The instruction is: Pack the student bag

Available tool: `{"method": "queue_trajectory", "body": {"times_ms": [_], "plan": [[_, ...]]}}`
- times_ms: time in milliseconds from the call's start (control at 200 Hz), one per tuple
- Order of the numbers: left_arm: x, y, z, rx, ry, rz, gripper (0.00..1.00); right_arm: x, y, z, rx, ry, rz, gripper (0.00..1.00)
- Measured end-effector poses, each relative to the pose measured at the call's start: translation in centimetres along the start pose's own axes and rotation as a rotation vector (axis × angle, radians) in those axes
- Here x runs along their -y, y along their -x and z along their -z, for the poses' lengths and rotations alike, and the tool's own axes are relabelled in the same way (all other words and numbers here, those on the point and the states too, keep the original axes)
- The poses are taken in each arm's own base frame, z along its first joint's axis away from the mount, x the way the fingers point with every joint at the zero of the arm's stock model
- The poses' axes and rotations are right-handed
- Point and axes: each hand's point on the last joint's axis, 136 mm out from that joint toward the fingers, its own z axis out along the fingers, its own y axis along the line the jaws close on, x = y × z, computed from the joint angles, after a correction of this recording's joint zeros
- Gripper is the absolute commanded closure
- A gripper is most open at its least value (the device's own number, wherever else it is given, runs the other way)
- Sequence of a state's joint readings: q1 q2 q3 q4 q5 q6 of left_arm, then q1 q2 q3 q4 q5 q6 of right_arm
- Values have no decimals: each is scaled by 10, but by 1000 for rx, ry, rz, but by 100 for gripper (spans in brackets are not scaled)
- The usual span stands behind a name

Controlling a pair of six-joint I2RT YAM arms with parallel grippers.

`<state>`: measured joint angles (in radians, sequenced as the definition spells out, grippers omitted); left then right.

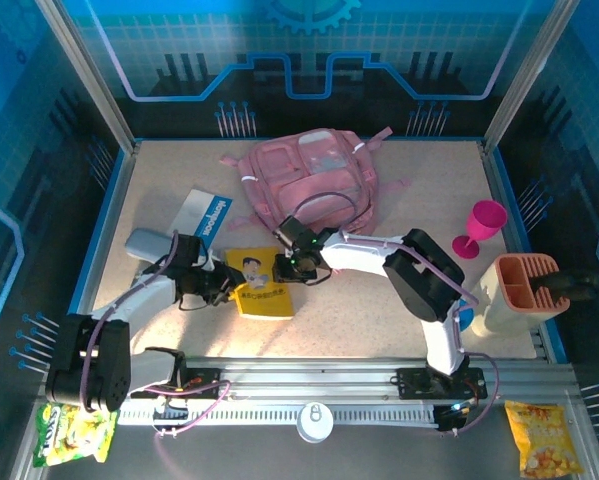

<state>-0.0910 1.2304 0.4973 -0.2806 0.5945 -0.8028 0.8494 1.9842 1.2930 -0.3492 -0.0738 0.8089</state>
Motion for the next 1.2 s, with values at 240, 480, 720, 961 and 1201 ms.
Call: {"method": "queue_trajectory", "body": {"times_ms": [240, 480, 720, 961, 1201], "plan": [[21, 12, 26, 119, 16, -73, 100, 13, 8, 42, 99, 46, -37, 32], [59, 22, 53, 226, -73, -129, 100, 20, 47, 125, 353, 251, -179, 15], [108, 46, 62, 314, -270, -86, 100, 41, 56, 147, 412, 418, -401, 10], [153, 53, 50, 362, -400, -70, 100, 27, 64, 161, 426, 615, -547, 8], [183, 60, 44, 445, -488, -61, 100, 0, 81, 182, 420, 761, -617, 8]]}}
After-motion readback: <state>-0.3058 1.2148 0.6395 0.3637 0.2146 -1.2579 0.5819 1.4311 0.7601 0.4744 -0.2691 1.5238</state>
